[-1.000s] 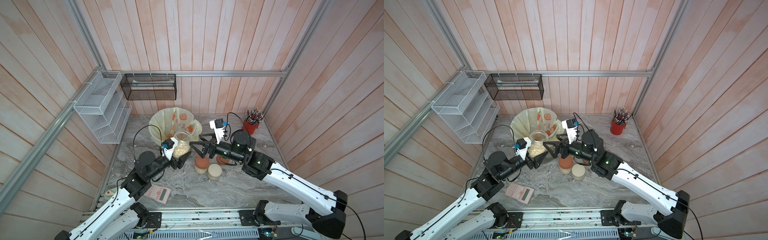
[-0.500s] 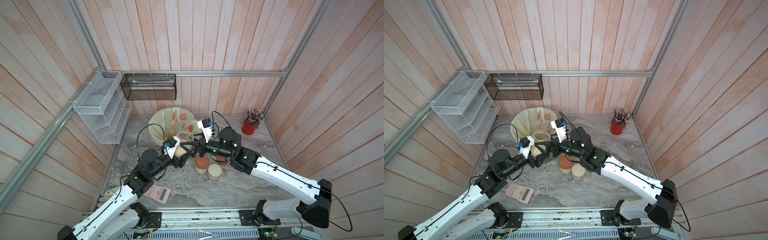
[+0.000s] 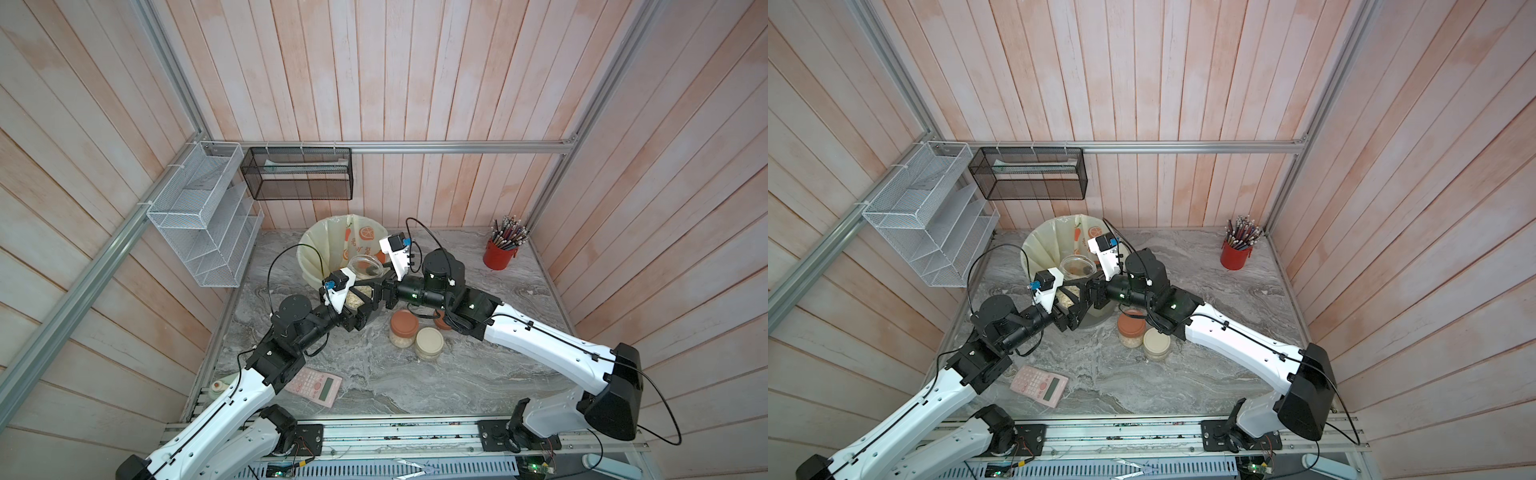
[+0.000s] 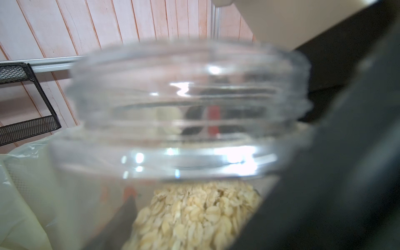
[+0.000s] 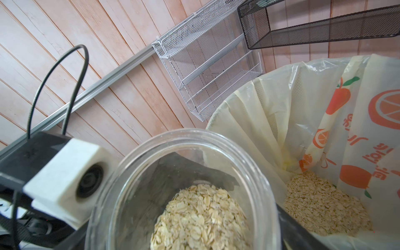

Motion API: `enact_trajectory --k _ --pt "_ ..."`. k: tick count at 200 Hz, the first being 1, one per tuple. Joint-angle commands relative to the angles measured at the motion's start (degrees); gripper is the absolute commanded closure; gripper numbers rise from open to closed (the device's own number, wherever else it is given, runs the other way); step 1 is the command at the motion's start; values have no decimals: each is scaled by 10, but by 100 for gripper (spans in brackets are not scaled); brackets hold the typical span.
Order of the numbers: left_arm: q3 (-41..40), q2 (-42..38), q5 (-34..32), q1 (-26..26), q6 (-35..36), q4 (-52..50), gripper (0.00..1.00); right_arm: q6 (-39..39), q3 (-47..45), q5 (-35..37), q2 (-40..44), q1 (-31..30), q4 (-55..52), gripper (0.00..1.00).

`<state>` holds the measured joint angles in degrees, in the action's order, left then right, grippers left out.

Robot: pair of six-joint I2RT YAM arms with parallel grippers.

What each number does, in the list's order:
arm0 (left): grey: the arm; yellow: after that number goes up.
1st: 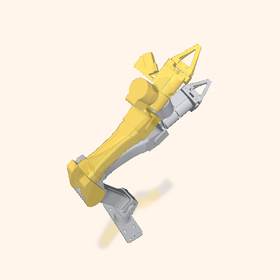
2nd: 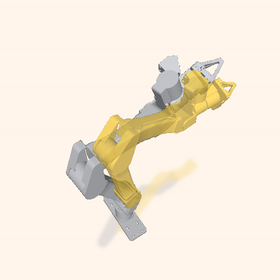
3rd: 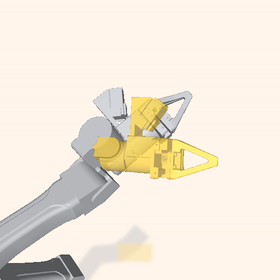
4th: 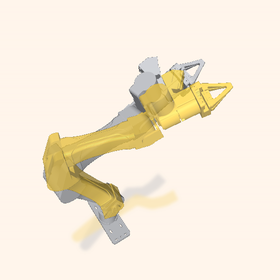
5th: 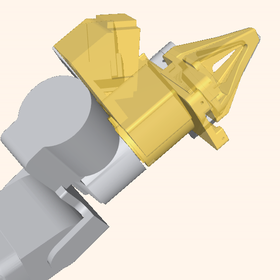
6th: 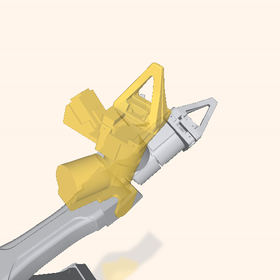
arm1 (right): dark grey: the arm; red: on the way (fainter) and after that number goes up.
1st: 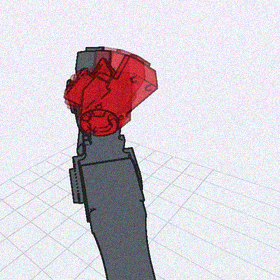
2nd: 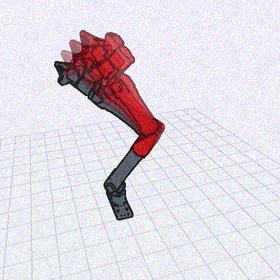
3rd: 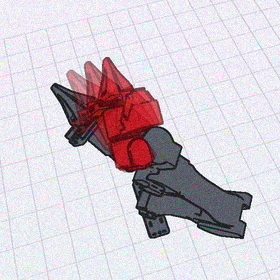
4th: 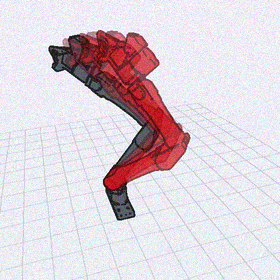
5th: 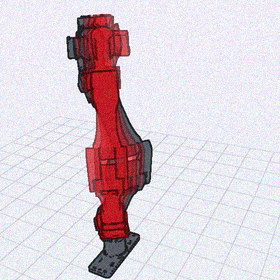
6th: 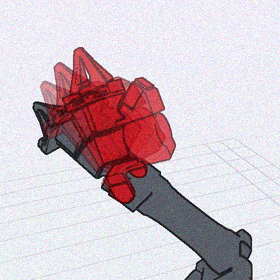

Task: Empty expired oatmeal from jars
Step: Pour the expired oatmeal into the trash bin.

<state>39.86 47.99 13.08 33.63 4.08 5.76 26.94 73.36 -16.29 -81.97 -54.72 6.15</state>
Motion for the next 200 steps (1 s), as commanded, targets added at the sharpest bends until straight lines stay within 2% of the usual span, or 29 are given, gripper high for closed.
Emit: enact_trajectory --k 1,46,55,65,76,97,110,128,148,167,200 --pt "30 -6 21 -2 4 66 97 -1 20 -11 -11 -2 29 4" --pt "22 -8 23 -4 0 76 96 6 25 -21 -24 -2 37 9" --pt "21 -9 24 -5 0 77 96 9 23 -21 -26 -2 41 13" --pt "21 -8 23 -5 0 79 93 13 21 -20 -27 -2 48 24" --pt "19 -9 21 -6 0 81 83 18 21 -18 -28 -2 53 31" --pt "9 -15 9 -7 -5 94 58 23 31 -13 -34 -2 52 40" --pt "3 -22 -1 -8 -8 102 39 24 41 -12 -39 -1 49 44" --pt "-2 -29 -10 -9 -9 104 22 21 67 -5 -50 -1 35 47" --pt "-4 -34 -21 -9 -13 100 11 27 100 8 -66 5 21 54" --pt "-6 -42 -37 -11 -26 97 1 45 117 10 -76 14 31 56" --pt "-16 -57 -50 -12 -52 98 0 60 147 17 -100 23 54 56"
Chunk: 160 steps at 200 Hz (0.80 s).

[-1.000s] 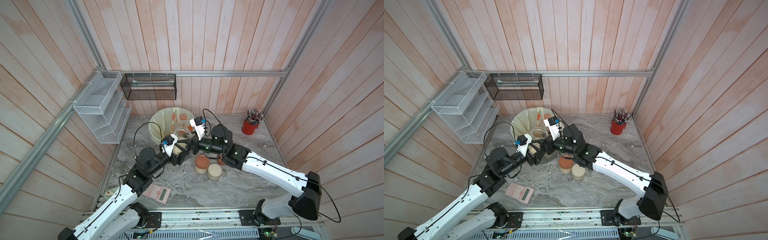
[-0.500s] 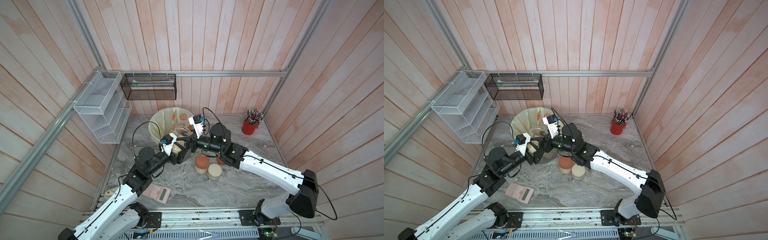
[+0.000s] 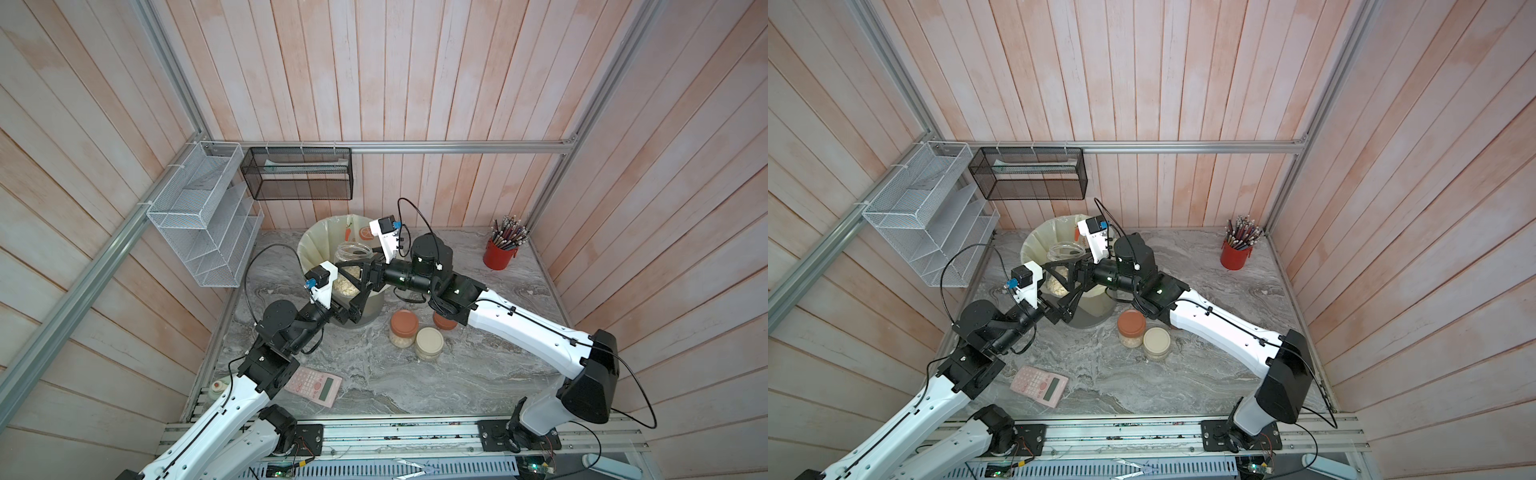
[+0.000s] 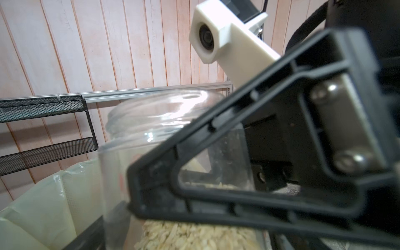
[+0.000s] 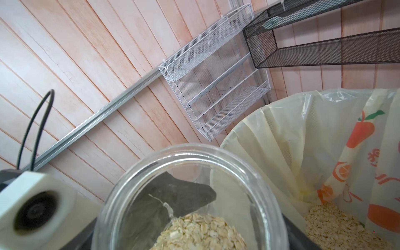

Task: Empty expired oatmeal from jars
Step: Pour the expired oatmeal into the trash bin.

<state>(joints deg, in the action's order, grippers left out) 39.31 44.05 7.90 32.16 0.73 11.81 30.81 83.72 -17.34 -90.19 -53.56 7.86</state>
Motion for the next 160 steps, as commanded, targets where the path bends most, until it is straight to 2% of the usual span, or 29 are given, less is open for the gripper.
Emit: enact_trajectory --k 1,48,73,116,160 --pt "-12 -19 2 3 -19 38 0 22 44 29 -18 12 36 56" --pt "-31 -37 -9 3 -67 44 0 34 97 24 -64 18 31 59" --pt "-40 -40 -24 3 -66 50 0 38 102 15 -76 18 32 61" --pt "-42 -42 -67 3 -67 36 0 32 104 21 -72 17 34 62" --pt "-40 -44 -92 2 -92 25 0 16 100 55 -62 19 46 64"
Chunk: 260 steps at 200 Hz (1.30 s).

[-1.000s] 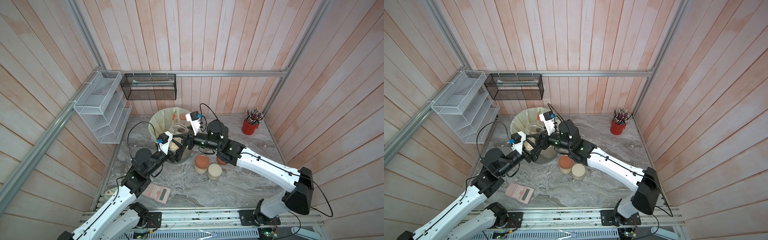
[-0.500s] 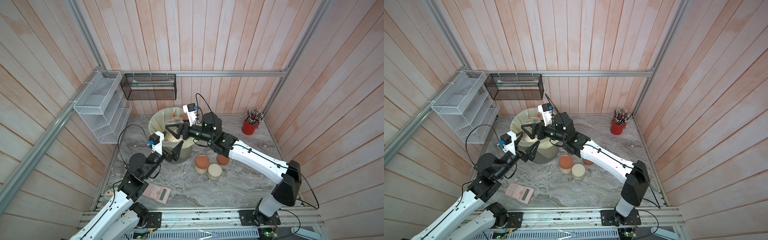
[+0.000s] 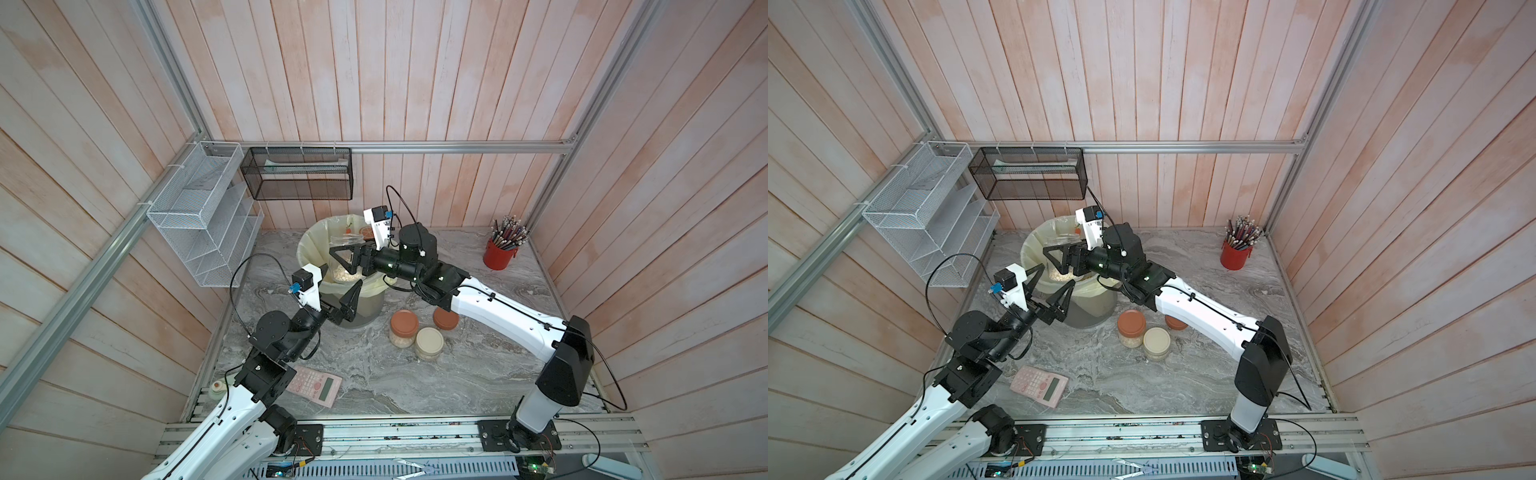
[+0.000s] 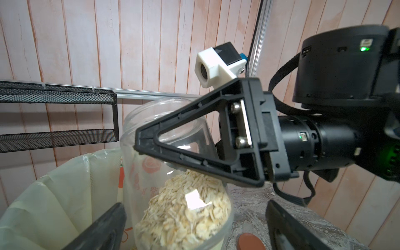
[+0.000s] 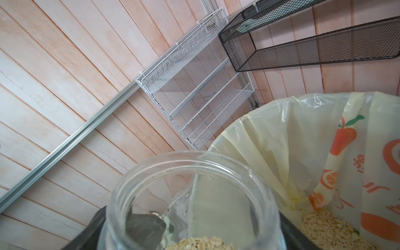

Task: Empty expired oatmeal from jars
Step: Pour the expired oatmeal into the trash bin.

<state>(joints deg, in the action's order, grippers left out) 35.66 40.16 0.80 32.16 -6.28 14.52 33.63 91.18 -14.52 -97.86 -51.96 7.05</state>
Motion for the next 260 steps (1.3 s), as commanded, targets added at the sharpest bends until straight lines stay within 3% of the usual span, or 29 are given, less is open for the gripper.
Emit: enact_trajectory --k 1,88,124,176,260 --pt "-4 -5 -21 2 -23 -2 0 -12 25 28 15 2 55 64" --pt "38 -8 -12 2 -164 -35 0 11 -42 145 38 3 190 64" --pt "71 1 -52 2 -299 -75 0 60 -77 168 30 0 269 64" --pt "49 2 -59 2 -459 -62 0 80 -84 219 24 -16 321 65" --pt "42 16 -51 2 -587 -44 0 105 -96 278 6 -47 377 65"
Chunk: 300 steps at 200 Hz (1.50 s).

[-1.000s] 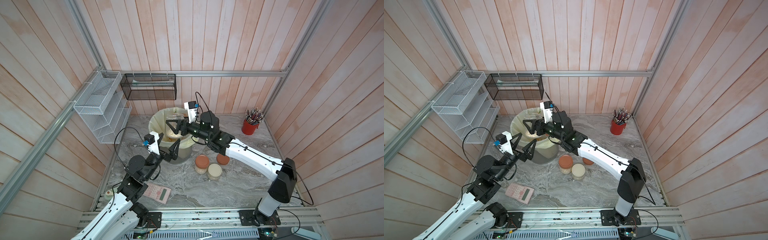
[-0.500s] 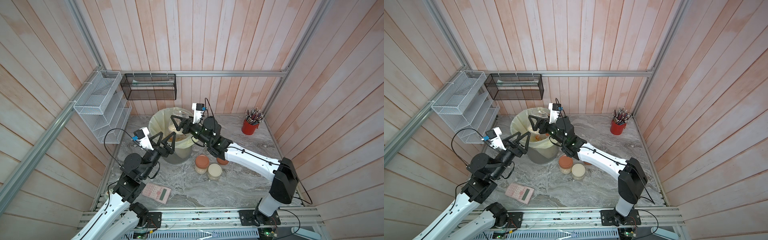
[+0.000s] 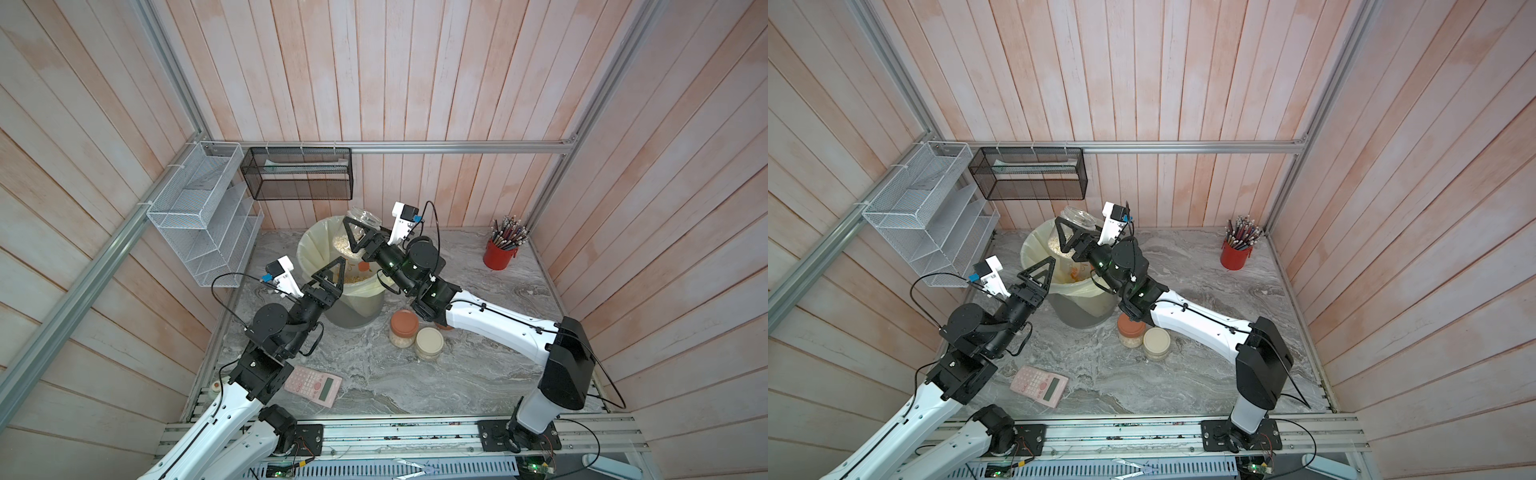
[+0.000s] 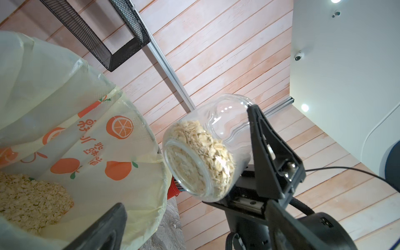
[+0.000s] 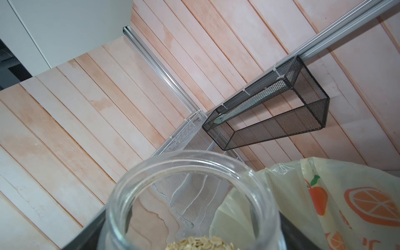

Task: Empty expired oatmeal from jars
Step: Pour the expired oatmeal into the trash bin.

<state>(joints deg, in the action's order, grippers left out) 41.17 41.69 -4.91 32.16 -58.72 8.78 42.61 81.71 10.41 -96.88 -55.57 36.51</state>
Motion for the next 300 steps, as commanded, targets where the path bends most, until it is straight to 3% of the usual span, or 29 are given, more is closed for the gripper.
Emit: enact_trajectory --k 1,45,79,149,190,217,300 --pt "-14 0 6 2 -65 14 0 15 -2 29 -3 -11 83 65" --pt "-23 -29 -2 2 -108 -7 0 16 -10 33 3 -12 81 65" --pt "-19 -39 -22 2 -103 -28 0 78 -40 45 8 -13 103 66" --pt "-65 -30 -33 2 -99 64 0 187 -3 110 -11 -29 39 68" --pt "-76 -23 -30 2 -75 98 0 201 54 116 -37 -37 -7 68" --pt "-81 -15 -33 2 -65 124 0 250 78 127 -55 -46 -44 70" --pt "-79 1 -60 2 -76 174 0 246 129 178 -77 -69 -79 70"
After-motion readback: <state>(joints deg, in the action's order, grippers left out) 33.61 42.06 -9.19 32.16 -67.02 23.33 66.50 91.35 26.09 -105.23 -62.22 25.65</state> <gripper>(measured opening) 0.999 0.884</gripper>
